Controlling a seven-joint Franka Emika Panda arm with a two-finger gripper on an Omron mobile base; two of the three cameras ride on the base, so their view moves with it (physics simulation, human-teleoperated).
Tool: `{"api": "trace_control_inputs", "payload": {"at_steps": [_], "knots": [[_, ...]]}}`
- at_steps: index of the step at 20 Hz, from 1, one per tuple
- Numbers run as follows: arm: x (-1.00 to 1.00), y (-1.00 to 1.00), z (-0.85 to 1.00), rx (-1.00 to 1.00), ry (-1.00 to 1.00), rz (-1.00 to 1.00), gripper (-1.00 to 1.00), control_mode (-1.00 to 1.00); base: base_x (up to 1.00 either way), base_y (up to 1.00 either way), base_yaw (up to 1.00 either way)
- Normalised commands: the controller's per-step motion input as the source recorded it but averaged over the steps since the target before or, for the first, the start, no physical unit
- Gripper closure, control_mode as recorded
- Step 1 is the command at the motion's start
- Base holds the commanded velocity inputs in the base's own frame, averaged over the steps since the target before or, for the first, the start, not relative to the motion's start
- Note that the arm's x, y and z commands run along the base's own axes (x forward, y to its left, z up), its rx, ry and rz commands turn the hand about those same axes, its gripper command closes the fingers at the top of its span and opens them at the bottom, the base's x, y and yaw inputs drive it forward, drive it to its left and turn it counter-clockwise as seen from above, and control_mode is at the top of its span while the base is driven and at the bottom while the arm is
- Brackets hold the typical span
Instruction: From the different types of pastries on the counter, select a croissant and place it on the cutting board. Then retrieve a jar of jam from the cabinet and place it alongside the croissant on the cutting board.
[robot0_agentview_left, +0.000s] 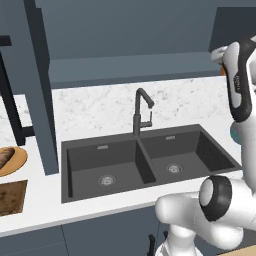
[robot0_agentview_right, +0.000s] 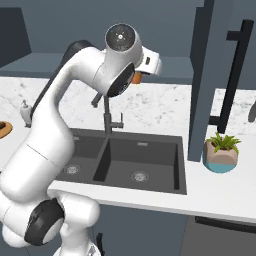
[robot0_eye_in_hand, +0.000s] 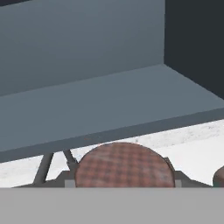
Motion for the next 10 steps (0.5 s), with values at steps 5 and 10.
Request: {"api": "trace_control_inputs", "payload": {"at_steps": [5, 10], "knots": [[-1.0, 0.37, 0.0, 0.0, 0.08, 0.0, 1.0, -1.0, 0.0, 0.0, 0.0], [-1.0, 0.16, 0.0, 0.0, 0.07, 0.0, 1.0, -1.0, 0.0, 0.0, 0.0]]}}
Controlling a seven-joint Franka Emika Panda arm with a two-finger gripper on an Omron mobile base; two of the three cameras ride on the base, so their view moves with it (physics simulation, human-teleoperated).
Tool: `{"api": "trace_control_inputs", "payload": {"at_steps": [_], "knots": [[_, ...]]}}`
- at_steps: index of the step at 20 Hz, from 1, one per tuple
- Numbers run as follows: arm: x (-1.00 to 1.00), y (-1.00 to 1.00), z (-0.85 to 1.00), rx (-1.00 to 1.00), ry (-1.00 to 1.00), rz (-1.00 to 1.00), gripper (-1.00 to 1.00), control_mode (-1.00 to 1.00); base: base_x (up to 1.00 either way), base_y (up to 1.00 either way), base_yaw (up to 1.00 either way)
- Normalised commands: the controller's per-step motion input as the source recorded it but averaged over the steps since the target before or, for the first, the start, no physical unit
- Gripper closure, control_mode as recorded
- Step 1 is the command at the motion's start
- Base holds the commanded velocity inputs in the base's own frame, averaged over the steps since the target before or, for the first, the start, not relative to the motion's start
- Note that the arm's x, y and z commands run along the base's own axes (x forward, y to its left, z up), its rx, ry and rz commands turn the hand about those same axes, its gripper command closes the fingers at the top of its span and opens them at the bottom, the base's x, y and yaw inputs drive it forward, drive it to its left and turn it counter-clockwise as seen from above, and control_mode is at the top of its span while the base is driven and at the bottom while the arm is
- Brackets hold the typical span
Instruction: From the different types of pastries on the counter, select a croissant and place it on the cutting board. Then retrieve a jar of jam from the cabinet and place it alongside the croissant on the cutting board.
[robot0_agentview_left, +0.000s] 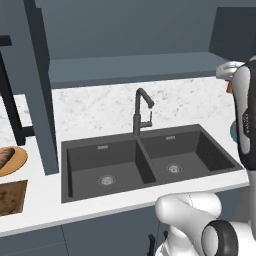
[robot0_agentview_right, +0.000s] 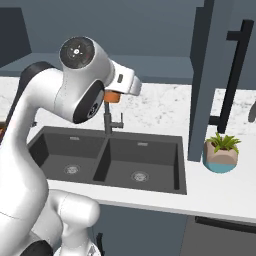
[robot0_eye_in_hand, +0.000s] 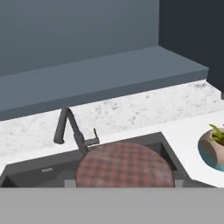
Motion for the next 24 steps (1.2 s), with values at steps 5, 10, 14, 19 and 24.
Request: {"api": "trace_control_inputs", "payload": {"at_steps": [5, 10, 14, 19, 24], "knots": [[-0.61, 0.36, -0.23, 0.0, 0.08, 0.0, 1.0, -1.0, 0.0, 0.0, 0.0], [-0.18, 0.2, -0.25, 0.0, 0.02, 0.01, 1.0, -1.0, 0.0, 0.0, 0.0], [0.0, 0.0, 0.0, 0.0, 0.0, 0.0, 1.0, 1.0, -0.89, 0.04, 0.0], [0.0, 0.0, 0.0, 0.0, 0.0, 0.0, 1.0, 1.0, -1.0, 0.13, 0.02], [0.0, 0.0, 0.0, 0.0, 0.0, 0.0, 1.0, 1.0, -1.0, 0.55, 0.05]]}}
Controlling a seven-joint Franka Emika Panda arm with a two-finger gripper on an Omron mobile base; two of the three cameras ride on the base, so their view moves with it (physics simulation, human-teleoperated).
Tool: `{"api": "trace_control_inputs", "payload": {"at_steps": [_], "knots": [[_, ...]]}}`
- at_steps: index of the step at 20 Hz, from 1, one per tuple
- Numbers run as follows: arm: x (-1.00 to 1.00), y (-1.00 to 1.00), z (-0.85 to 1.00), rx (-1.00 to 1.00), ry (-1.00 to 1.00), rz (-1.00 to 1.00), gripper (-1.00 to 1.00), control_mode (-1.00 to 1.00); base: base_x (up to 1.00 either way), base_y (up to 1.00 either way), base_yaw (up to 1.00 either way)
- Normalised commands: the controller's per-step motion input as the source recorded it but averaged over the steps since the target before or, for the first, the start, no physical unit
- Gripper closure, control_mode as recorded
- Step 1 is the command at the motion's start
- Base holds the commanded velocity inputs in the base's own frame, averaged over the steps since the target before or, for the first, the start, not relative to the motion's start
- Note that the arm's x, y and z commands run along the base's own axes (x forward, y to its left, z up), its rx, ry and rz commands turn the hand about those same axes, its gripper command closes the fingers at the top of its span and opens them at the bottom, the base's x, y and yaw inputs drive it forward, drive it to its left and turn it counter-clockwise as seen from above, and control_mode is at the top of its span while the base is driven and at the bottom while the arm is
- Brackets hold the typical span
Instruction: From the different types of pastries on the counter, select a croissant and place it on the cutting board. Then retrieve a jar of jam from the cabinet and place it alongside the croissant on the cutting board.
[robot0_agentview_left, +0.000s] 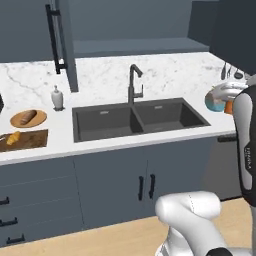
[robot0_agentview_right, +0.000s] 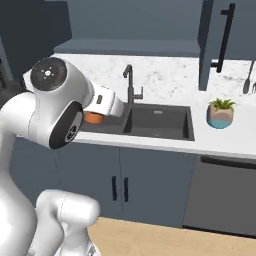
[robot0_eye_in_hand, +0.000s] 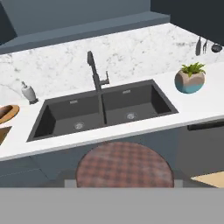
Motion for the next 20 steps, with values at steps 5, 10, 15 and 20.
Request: {"api": "trace_control_inputs", "payload": {"at_steps": [5, 10, 15, 20], "knots": [[0.0, 0.0, 0.0, 0.0, 0.0, 0.0, 1.0, 1.0, -1.0, 1.0, 0.0], [0.0, 0.0, 0.0, 0.0, 0.0, 0.0, 1.0, 1.0, -0.98, 1.0, 0.0], [0.0, 0.0, 0.0, 0.0, 0.0, 0.0, 1.0, 1.0, -0.7, 1.0, -0.01], [0.0, 0.0, 0.0, 0.0, 0.0, 0.0, 1.0, 1.0, -0.1, 1.0, -0.07]]}}
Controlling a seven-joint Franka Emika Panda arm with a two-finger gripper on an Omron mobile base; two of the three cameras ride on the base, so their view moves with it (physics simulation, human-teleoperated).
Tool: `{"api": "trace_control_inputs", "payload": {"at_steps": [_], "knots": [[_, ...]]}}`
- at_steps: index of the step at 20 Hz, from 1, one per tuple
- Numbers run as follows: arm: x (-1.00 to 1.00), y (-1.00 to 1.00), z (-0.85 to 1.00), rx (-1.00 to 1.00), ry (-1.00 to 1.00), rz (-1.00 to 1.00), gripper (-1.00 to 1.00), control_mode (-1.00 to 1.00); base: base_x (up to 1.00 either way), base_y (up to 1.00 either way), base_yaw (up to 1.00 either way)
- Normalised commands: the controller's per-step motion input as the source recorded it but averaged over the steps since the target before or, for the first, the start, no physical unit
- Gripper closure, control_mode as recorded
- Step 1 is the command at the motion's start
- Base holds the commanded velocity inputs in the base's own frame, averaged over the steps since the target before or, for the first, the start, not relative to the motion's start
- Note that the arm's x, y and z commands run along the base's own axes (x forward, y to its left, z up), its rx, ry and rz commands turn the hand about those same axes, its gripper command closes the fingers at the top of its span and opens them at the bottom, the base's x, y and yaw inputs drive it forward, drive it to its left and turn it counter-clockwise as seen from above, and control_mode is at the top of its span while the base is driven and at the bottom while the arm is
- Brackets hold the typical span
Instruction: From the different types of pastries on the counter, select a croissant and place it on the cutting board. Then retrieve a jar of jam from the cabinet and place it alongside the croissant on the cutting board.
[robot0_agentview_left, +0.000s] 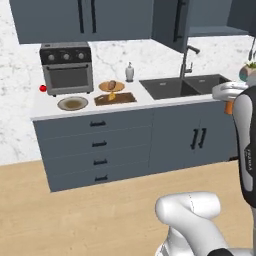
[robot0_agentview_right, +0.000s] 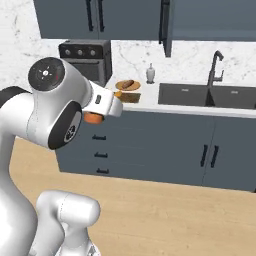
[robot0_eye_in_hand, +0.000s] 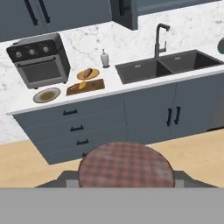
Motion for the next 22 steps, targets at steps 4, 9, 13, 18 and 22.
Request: {"api": "trace_control_inputs", "payload": {"at_steps": [4, 9, 13, 18, 22], "knots": [[0.0, 0.0, 0.0, 0.0, 0.0, 0.0, 1.0, 1.0, 0.0, 1.0, -0.09], [0.0, 0.0, 0.0, 0.0, 0.0, 0.0, 1.0, 1.0, 0.25, 0.99, -0.06], [0.0, 0.0, 0.0, 0.0, 0.0, 0.0, 1.0, 1.0, 0.93, 0.72, -0.01], [0.0, 0.0, 0.0, 0.0, 0.0, 0.0, 1.0, 1.0, 1.0, 0.3, 0.02], [0.0, 0.0, 0.0, 0.0, 0.0, 0.0, 1.0, 1.0, 0.54, -0.67, 0.26]]}}
